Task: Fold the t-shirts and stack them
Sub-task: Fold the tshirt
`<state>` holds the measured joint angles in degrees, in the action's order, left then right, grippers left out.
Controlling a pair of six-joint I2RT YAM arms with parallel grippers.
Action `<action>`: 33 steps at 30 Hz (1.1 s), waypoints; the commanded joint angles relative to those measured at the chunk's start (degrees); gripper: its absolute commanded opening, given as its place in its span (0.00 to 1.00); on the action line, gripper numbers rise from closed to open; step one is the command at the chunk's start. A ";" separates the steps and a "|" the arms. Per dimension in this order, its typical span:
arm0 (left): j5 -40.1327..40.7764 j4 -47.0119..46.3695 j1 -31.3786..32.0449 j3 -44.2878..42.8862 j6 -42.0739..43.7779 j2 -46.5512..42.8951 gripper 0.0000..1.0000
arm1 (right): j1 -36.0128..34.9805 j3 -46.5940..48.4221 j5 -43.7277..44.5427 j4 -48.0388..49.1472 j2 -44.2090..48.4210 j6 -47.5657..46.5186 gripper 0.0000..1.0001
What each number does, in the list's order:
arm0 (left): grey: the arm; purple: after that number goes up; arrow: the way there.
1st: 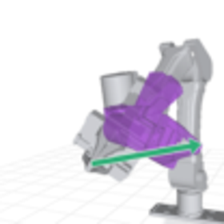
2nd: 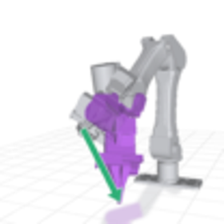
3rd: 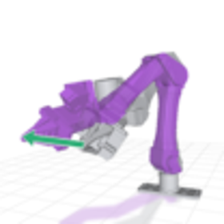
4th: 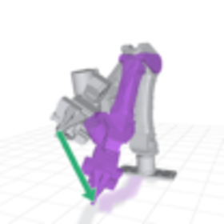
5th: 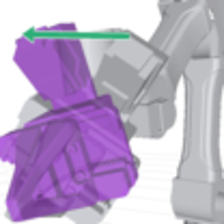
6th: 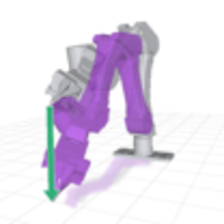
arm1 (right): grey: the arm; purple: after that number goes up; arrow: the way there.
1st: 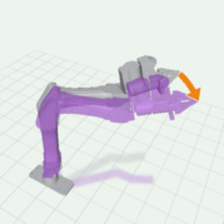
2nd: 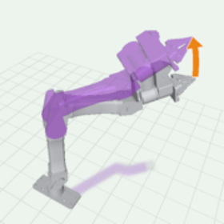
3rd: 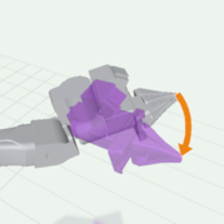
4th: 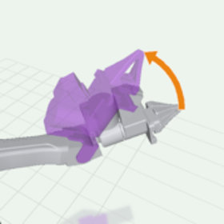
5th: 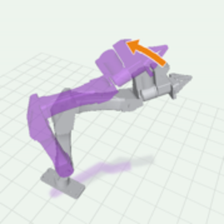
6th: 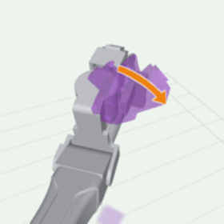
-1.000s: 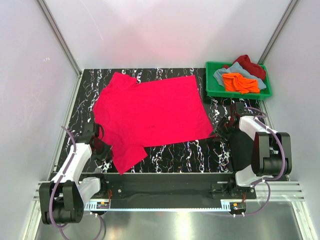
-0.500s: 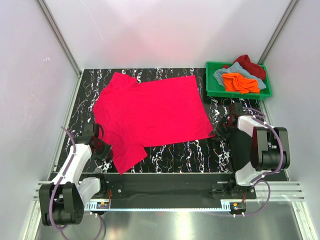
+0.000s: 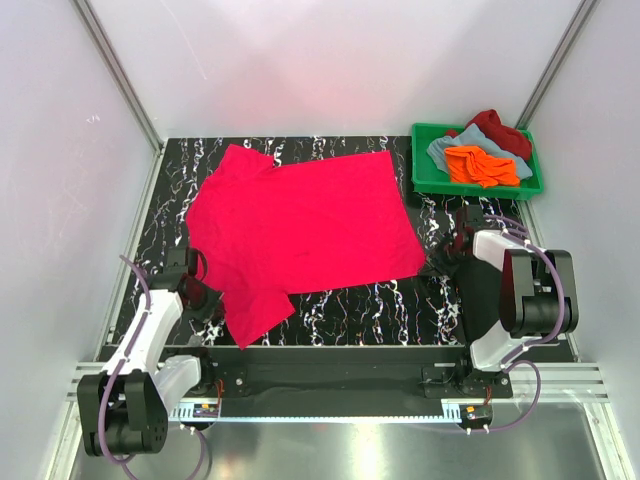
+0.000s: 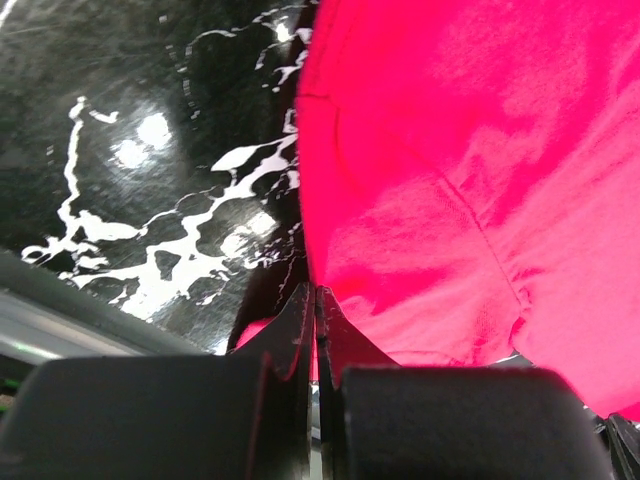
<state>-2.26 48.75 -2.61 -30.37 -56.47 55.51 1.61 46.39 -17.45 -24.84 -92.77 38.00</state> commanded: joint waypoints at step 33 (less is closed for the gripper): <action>12.54 0.73 2.35 -29.56 10.41 14.96 0.00 | -3.98 18.99 1.46 -9.79 -5.74 -1.43 0.00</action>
<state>7.18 52.73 -0.40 -54.87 -49.15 67.68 -1.83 61.32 -15.97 -33.34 -96.75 36.80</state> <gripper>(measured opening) 0.008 0.010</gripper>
